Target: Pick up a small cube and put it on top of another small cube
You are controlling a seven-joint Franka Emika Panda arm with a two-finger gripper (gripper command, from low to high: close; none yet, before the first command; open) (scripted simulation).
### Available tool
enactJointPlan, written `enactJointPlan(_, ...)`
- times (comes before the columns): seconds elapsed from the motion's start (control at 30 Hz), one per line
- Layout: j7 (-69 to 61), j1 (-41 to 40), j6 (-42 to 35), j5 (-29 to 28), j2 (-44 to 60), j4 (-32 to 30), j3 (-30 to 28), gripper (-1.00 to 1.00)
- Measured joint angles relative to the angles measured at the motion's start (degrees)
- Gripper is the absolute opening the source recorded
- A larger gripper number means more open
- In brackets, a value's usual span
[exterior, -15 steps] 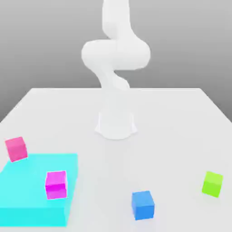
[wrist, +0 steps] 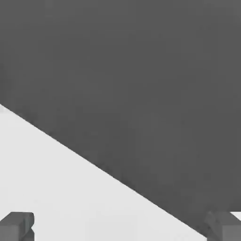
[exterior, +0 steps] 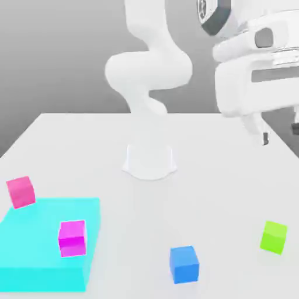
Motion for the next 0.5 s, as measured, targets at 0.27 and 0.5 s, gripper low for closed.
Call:
enactJointPlan(0.27,-1.54,8.4,7.52,-6.9,16.81,-4.06,3.0,0.0)
enactJointPlan(0.5,2.16,13.8,17.37,-14.21,31.37,-2.99,-1.22,-1.0)
